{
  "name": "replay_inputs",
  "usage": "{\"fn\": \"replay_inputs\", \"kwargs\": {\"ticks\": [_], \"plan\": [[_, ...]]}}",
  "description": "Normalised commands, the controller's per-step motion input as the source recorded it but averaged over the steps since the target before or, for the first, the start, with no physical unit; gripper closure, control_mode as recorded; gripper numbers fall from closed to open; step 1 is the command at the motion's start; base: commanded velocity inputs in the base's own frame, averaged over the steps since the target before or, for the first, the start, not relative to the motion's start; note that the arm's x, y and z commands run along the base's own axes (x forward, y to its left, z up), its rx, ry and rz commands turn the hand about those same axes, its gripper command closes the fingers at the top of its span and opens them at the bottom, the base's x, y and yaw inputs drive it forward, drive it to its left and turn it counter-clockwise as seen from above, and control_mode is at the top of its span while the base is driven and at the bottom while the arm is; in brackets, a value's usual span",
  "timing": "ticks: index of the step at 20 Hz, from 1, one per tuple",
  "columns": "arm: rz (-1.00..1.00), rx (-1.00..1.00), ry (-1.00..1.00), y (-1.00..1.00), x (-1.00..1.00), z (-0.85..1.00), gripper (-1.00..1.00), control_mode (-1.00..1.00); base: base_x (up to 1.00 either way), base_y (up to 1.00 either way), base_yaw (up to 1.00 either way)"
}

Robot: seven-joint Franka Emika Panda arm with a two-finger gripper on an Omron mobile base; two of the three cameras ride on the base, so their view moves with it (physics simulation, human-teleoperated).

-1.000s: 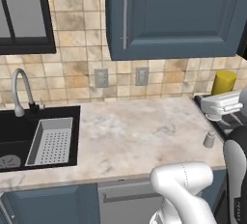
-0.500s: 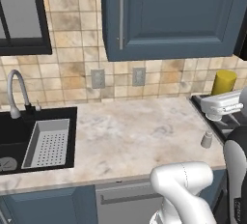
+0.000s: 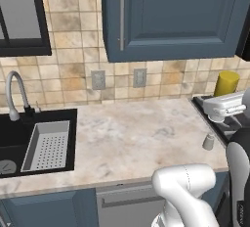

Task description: Take 2 condiments from the cabinet and move them on the counter near the stove.Make sure the condiments are lined up with each other, next to each other.

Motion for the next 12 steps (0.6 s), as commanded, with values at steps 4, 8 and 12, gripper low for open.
{"fn": "replay_inputs", "kwargs": {"ticks": [4, 8, 12], "plan": [[0.01, 0.0, 0.0, -0.04, 0.11, -0.16, 1.0, -1.0, 0.0, 0.0, 0.0], [0.08, 0.0, -0.04, -0.49, 0.0, -0.16, 1.0, -1.0, 0.0, 0.0, 0.0], [0.15, 0.0, -0.02, -0.54, 0.0, -0.24, 1.0, -1.0, 0.0, 0.0, 0.0]]}}
